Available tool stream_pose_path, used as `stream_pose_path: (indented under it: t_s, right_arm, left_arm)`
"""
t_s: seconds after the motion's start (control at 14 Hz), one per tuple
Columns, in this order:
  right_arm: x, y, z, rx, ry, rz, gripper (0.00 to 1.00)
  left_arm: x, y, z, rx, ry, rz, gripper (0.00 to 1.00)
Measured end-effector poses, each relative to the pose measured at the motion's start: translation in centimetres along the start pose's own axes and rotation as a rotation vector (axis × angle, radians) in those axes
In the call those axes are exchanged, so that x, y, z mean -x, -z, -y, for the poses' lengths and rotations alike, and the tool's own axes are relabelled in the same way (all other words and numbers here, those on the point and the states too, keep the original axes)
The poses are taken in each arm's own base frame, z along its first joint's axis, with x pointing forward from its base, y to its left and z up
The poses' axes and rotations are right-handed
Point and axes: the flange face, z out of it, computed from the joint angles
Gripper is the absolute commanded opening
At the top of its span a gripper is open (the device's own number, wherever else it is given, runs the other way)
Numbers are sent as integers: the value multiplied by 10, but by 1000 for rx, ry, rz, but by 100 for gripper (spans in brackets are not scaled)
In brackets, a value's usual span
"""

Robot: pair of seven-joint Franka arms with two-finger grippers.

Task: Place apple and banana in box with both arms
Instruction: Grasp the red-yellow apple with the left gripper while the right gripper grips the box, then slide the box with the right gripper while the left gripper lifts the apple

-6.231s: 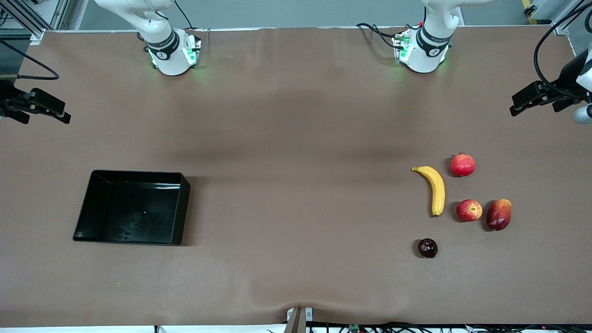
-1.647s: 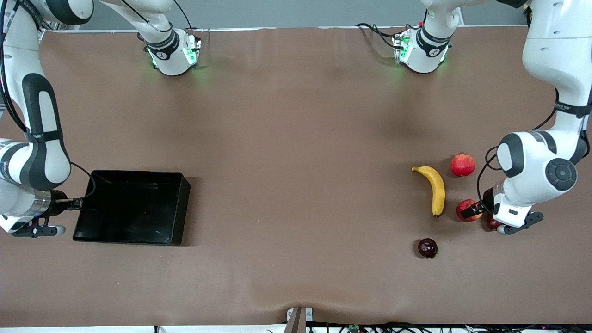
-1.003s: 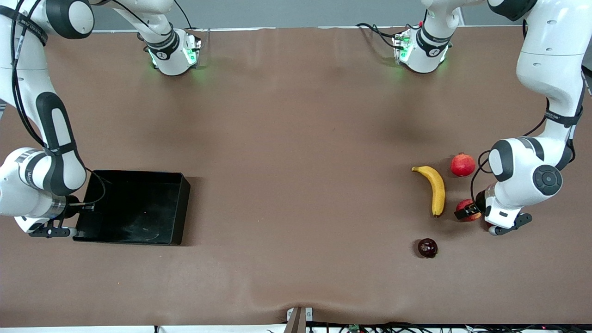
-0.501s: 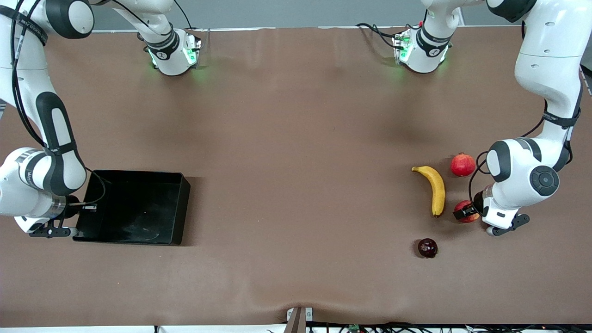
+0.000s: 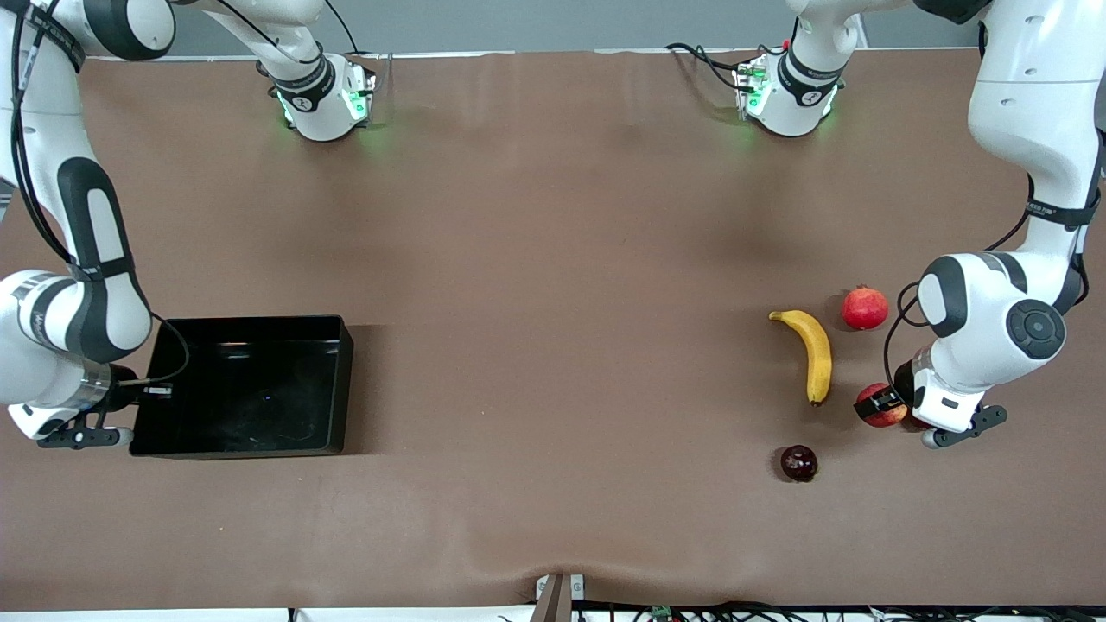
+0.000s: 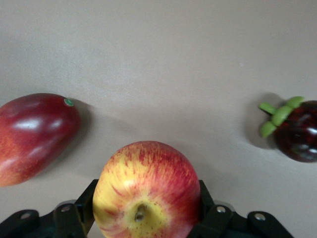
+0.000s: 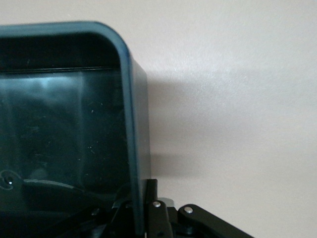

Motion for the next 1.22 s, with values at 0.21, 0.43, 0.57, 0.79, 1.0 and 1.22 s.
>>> stream_pose_path:
  t_s: [0.21,0.43,0.57,0.79,1.0,1.22]
  right_arm:
    - [-6,24,21,4,32,-27,0]
    - [-11,43,59,0,84,-12,0]
    - [-13,53,89,-6,126,5,0]
    - [-17,59,144,-36,178,6,0]
    - [-18,56,210,-61,174,12,0]
    - [-12,54,284,-58,87,26,0]
  left_arm:
    - [-4,28,-6,-10,-7,20,0]
    - [-10,63,-15,-22,-15,63,0]
    - [-15,87,-24,-23,-25,78,0]
    - [-23,114,-30,-20,-28,70,0]
    - [-21,119,-39,-17,-40,67,0]
    - [-17,125,-52,-19,-31,77,0]
